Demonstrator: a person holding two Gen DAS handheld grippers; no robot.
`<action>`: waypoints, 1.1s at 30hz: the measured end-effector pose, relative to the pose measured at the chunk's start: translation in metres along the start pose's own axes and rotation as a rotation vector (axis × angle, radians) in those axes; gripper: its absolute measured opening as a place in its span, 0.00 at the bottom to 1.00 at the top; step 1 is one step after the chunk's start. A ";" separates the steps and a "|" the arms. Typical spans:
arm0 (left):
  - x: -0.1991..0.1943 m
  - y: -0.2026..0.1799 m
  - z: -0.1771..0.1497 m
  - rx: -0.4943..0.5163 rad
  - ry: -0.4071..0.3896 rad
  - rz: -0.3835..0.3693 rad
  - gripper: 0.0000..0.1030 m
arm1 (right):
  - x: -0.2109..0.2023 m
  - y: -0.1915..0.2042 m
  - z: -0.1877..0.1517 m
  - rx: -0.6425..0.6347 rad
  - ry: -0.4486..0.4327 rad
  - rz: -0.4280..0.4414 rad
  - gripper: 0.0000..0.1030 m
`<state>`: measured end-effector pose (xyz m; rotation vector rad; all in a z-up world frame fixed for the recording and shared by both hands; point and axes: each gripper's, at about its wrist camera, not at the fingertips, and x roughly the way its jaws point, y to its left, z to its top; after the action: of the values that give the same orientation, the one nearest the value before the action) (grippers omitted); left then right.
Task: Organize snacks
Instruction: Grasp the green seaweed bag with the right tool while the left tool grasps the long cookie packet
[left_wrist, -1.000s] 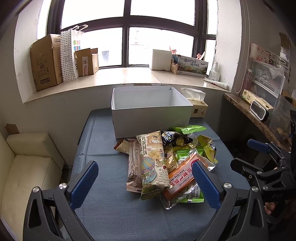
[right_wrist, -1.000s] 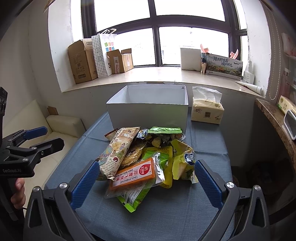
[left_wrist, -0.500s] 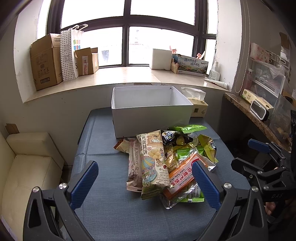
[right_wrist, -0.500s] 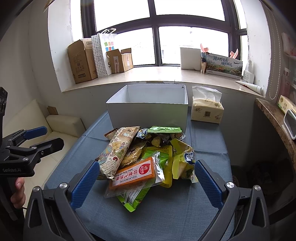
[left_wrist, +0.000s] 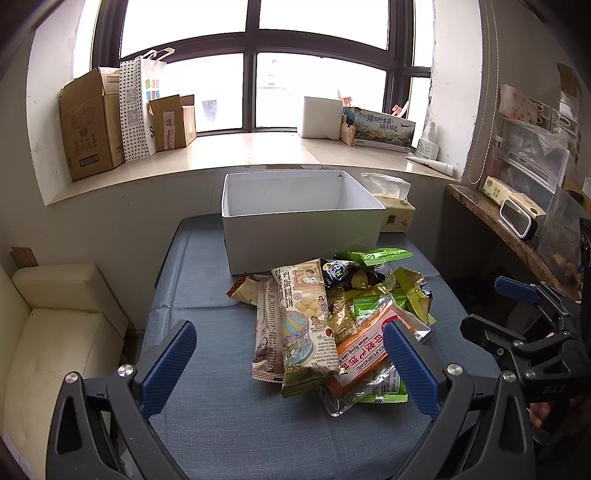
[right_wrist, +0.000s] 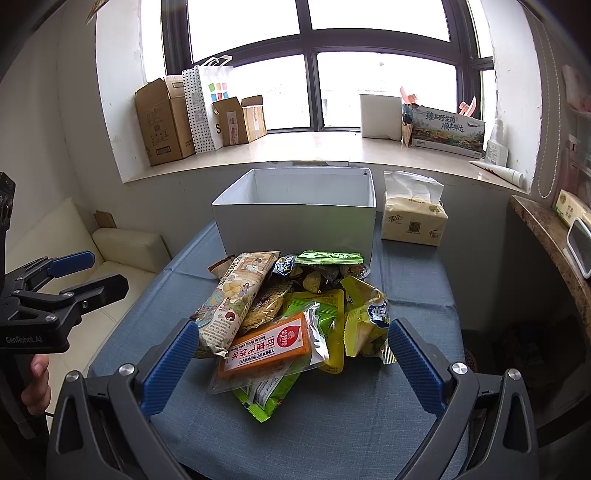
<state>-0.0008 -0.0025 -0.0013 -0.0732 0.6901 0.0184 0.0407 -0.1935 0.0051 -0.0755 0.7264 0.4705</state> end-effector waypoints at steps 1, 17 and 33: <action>0.000 0.000 0.000 0.000 0.000 0.000 1.00 | 0.000 0.000 0.000 0.000 0.000 0.000 1.00; 0.002 0.002 -0.003 -0.005 0.005 -0.002 1.00 | 0.011 -0.004 0.000 0.017 0.010 0.007 1.00; 0.011 0.020 -0.020 -0.038 0.051 0.007 1.00 | 0.171 -0.045 0.068 0.050 0.204 -0.106 1.00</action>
<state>-0.0062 0.0161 -0.0250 -0.1084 0.7411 0.0364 0.2134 -0.1527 -0.0601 -0.1154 0.9290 0.3460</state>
